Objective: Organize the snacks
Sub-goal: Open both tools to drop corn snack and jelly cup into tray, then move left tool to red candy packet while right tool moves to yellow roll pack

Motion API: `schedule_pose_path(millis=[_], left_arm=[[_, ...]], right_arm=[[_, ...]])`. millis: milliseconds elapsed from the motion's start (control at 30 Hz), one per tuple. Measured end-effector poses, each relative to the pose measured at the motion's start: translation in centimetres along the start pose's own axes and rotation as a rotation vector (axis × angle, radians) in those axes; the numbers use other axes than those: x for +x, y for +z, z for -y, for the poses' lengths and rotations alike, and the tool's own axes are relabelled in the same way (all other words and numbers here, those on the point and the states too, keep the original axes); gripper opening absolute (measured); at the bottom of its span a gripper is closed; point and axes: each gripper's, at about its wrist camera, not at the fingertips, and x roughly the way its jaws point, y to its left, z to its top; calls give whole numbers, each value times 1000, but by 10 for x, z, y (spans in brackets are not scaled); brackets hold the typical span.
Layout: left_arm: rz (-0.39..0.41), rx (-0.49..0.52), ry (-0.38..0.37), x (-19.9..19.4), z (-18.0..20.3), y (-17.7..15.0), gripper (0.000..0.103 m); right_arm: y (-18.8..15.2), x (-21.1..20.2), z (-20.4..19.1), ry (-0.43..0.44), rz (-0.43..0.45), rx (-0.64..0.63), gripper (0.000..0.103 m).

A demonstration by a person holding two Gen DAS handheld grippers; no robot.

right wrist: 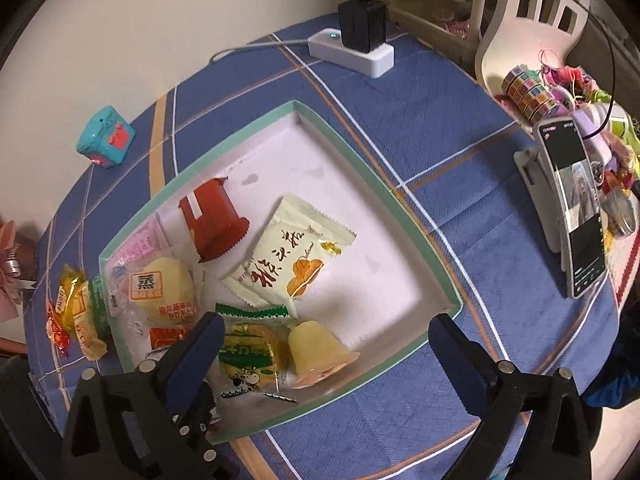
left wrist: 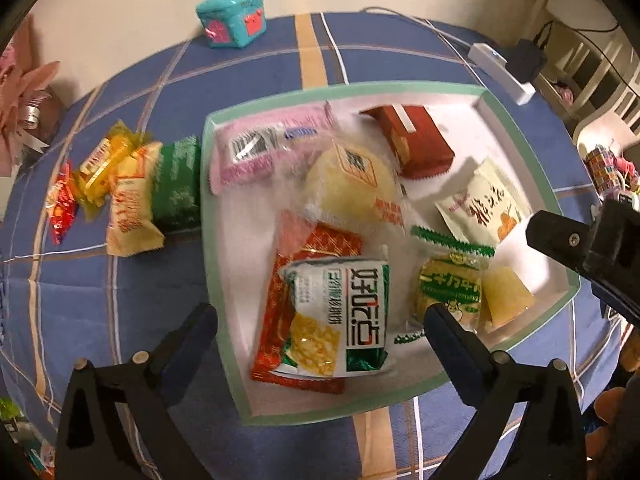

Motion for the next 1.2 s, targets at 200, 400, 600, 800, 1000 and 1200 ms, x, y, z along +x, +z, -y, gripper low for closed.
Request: schedule_pose_path(millis=[200, 400, 600, 800, 1000, 1200], left_arm=[[57, -70, 1, -24, -21, 9, 103], [87, -212, 45, -32, -60, 13, 103], [96, -337, 103, -36, -109, 12, 103], [95, -385, 187, -38, -147, 7, 103], [87, -468, 170, -41, -182, -1, 103], [111, -513, 192, -50, -206, -5, 103]], right_arm=[[0, -5, 0, -3, 21, -6, 103], [0, -6, -3, 6, 28, -19, 103], [-5, -6, -14, 17, 17, -49, 103], [-12, -6, -32, 22, 21, -99, 103], [-24, -10, -70, 58, 23, -197, 103], [-41, -18, -112, 98, 24, -282, 103]])
